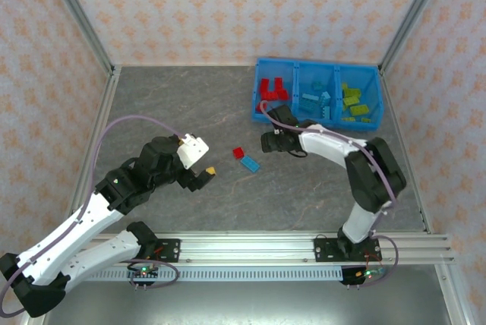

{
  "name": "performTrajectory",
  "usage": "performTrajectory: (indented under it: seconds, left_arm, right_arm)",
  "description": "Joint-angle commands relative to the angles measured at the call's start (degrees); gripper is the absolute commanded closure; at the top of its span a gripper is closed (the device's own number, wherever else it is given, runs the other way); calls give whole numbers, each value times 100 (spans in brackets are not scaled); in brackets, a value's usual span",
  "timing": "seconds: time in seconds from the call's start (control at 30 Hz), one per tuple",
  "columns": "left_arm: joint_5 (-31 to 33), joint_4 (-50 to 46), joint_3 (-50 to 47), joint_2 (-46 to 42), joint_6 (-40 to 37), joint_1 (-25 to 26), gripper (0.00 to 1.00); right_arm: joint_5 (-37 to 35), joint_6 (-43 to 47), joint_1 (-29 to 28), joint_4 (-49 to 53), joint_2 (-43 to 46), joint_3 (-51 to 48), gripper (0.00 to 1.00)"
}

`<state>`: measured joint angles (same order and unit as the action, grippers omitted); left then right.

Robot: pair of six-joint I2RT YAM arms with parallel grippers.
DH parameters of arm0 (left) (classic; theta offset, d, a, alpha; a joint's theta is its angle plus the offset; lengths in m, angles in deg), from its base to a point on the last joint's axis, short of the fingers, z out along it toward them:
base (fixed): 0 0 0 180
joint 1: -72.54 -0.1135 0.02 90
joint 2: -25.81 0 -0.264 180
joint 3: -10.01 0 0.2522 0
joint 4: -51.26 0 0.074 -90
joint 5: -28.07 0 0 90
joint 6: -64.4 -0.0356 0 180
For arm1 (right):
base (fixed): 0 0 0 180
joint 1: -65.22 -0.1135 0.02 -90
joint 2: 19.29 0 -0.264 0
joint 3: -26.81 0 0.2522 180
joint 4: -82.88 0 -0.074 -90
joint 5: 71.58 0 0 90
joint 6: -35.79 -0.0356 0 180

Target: Sort the legos into containers by color

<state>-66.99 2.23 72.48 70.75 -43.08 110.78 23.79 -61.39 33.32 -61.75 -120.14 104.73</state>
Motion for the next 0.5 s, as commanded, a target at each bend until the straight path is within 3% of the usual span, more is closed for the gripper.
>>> performTrajectory:
  seconds: [0.0,0.23,0.47]
  left_arm:
    - [-41,0,138,-55,-22,-36,0]
    - [-53,57,60,-109,-37,-45,0]
    - [-127,58,86,-41,-37,-57,0]
  right_arm:
    - [-172,65,-27,-135,-394,471,32]
    - [-37,13,-40,11,-830,586,52]
    - [-339,-86,-152,121,-352,36,77]
